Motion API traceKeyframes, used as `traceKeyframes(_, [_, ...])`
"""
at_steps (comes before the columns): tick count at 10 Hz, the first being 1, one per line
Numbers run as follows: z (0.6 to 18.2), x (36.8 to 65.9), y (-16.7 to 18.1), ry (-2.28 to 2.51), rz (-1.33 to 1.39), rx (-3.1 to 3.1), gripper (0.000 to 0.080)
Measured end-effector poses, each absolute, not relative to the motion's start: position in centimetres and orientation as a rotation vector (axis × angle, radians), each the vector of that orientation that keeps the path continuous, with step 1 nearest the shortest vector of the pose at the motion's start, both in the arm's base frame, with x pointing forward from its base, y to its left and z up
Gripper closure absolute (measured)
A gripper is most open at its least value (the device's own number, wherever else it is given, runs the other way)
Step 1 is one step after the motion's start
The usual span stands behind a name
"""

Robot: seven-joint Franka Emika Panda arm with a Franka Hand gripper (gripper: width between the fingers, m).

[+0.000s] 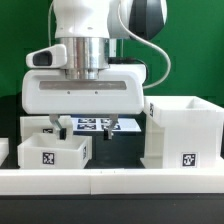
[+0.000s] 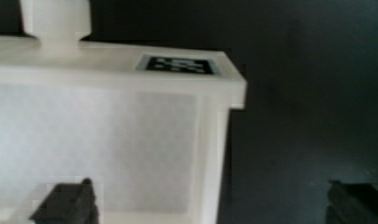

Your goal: Assemble drawer

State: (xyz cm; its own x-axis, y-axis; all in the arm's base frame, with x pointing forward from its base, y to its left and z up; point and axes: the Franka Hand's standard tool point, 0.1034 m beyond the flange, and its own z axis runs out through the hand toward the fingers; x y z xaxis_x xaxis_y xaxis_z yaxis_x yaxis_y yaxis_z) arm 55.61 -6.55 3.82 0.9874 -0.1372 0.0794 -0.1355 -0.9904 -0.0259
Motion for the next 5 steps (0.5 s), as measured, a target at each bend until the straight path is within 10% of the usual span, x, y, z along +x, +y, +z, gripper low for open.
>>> traceKeyframes(5, [0.8,54.8,-7.3,0.196,-0.149,-3.141,0.0150])
